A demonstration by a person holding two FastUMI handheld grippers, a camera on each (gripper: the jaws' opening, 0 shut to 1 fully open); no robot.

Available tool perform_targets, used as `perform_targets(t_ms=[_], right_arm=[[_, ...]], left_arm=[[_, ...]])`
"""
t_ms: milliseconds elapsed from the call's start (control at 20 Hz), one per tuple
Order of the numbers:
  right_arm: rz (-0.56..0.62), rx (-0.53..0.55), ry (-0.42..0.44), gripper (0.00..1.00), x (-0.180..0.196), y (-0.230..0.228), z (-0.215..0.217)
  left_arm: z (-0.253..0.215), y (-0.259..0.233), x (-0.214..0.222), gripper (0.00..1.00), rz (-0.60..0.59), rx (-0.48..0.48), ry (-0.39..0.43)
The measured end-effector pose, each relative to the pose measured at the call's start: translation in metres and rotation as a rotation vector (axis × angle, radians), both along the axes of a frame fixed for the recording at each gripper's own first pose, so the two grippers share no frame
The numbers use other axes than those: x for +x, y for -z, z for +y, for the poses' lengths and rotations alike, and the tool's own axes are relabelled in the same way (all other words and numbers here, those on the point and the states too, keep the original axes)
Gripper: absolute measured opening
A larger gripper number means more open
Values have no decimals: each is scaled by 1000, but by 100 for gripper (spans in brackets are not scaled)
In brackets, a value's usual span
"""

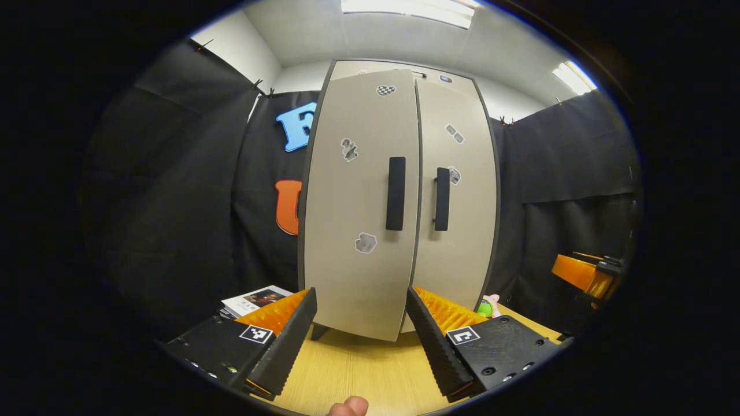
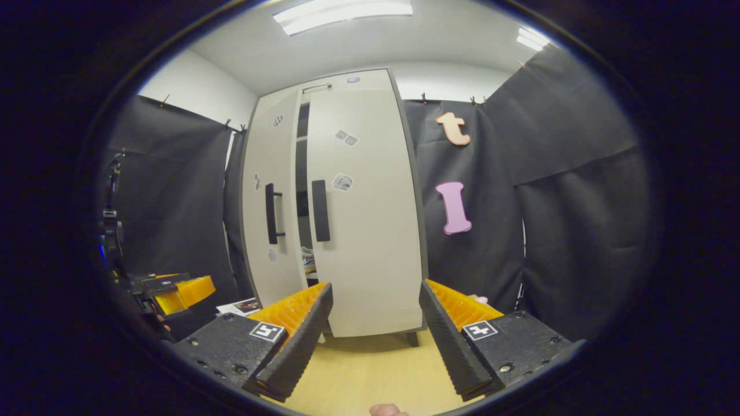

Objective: Grab one shoe with the right hand and put it into the shoe cabinet, grab the other shoe with the left hand and put it into the shoe cabinet; then close the right door with the right hand and the left door with the left hand.

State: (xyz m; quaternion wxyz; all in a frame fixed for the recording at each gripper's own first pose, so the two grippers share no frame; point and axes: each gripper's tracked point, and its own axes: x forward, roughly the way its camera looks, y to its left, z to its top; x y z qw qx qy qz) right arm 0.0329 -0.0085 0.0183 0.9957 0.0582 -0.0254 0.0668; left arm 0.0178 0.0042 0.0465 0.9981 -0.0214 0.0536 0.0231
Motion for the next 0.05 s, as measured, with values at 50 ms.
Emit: perform_targets(t_ms=[50], right_arm=[[-1, 1, -1, 97, 0, 0, 0]], left_arm=[[-1, -2, 0, 93, -7, -4, 2]])
